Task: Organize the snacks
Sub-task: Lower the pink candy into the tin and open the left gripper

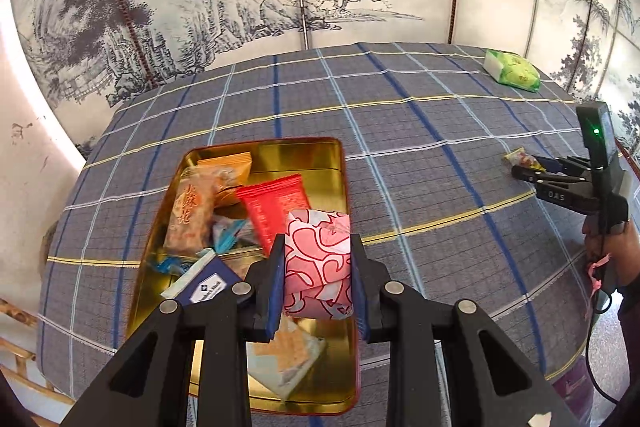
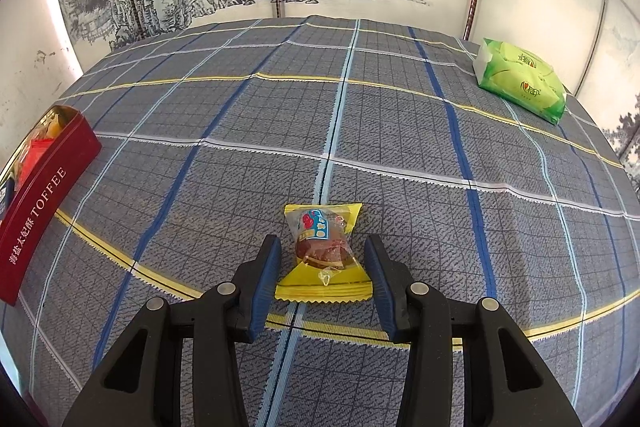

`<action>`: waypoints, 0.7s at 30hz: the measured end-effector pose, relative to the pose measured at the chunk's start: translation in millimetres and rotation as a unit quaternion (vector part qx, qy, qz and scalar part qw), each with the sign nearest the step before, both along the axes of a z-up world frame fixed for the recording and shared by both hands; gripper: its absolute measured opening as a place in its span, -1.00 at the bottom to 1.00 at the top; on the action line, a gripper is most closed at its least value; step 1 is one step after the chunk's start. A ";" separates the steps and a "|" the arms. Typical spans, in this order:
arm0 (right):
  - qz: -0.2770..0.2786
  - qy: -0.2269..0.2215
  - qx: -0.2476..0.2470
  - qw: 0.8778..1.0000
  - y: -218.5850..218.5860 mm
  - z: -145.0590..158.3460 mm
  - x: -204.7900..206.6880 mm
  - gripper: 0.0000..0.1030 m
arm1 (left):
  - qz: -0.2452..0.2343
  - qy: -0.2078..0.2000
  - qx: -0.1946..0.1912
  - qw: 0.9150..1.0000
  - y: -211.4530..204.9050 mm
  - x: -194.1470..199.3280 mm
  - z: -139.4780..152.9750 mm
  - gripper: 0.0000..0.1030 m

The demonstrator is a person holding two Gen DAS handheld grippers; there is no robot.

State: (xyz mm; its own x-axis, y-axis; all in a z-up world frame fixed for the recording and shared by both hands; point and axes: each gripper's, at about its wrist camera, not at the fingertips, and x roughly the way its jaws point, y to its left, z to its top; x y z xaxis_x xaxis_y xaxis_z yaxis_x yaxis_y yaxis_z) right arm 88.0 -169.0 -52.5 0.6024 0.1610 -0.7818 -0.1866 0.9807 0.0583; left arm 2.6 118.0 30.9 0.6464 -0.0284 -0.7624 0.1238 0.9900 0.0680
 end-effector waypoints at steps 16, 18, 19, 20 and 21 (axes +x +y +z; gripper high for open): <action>-0.004 -0.001 0.002 1.000 -2.9 -0.4 0.5 -0.16 | 0.023 0.042 -0.012 0.999 30.9 18.8 -30.8 -0.51; -0.008 0.000 0.015 1.000 -5.3 -0.3 -3.0 -0.16 | 0.024 0.046 -0.014 0.999 33.2 20.3 -32.9 -0.51; -0.010 0.000 0.023 1.000 -6.9 -0.1 -4.9 -0.16 | 0.024 0.047 -0.014 0.998 34.6 20.9 -34.2 -0.51; -0.011 -0.001 0.027 1.000 -7.8 0.3 -7.2 -0.16 | 0.025 0.048 -0.014 0.998 35.5 21.6 -35.3 -0.51; -0.011 -0.002 0.031 0.999 -7.4 0.9 -9.7 -0.16 | 0.026 0.050 -0.013 0.998 36.9 22.2 -36.7 -0.51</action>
